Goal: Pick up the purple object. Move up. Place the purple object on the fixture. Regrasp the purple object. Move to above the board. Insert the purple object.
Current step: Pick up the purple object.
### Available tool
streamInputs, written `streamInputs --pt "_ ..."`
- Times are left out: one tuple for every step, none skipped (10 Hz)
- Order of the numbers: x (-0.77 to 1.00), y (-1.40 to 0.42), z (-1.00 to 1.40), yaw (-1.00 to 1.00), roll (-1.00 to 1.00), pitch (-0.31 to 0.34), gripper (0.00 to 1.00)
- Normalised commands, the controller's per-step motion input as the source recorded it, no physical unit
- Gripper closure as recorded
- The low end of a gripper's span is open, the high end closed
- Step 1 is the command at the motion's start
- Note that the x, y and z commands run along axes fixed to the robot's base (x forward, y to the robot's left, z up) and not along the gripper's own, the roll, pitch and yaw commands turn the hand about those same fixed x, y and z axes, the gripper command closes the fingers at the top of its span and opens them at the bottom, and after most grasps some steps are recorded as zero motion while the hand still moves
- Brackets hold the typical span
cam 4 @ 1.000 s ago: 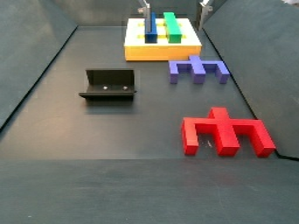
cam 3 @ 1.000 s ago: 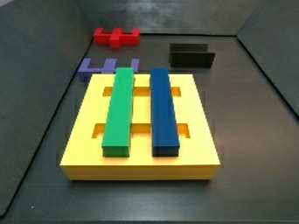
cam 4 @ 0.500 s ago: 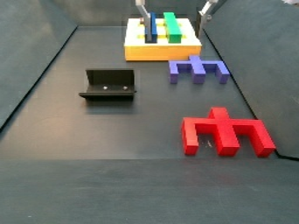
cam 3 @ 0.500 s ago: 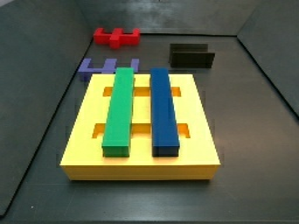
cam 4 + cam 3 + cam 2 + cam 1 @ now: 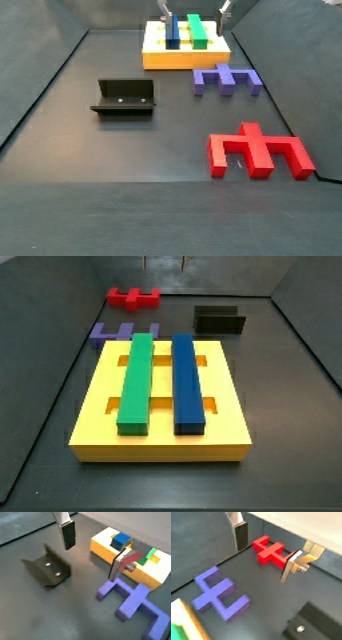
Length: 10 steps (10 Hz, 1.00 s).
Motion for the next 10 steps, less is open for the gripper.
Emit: streamInputs --pt "-0.50 -0.39 -0.34 0.00 0.05 -0.220 0.00" --pt "-0.56 -0.33 -0.41 -0.03 0.04 -0.263 0.00" --pt "-0.54 -0.38 -0.45 -0.01 0.04 -0.274 0.00" --pt "-0.51 -0.49 -0.43 0.00 0.06 -0.259 0.00" --pt "-0.40 -0.59 -0.39 0.00 0.09 -0.236 0.00" --pt "-0.25 -0.64 -0.31 0.00 0.13 -0.181 0.00" --pt "-0.17 -0.57 -0.26 0.00 0.11 -0.149 0.00" --pt "-0.07 -0.42 -0.27 0.00 0.08 -0.084 0.00" --pt "-0.10 -0.34 -0.26 0.00 0.09 -0.073 0.00" --pt "-0.19 -0.29 -0.29 0.00 0.09 -0.096 0.00"
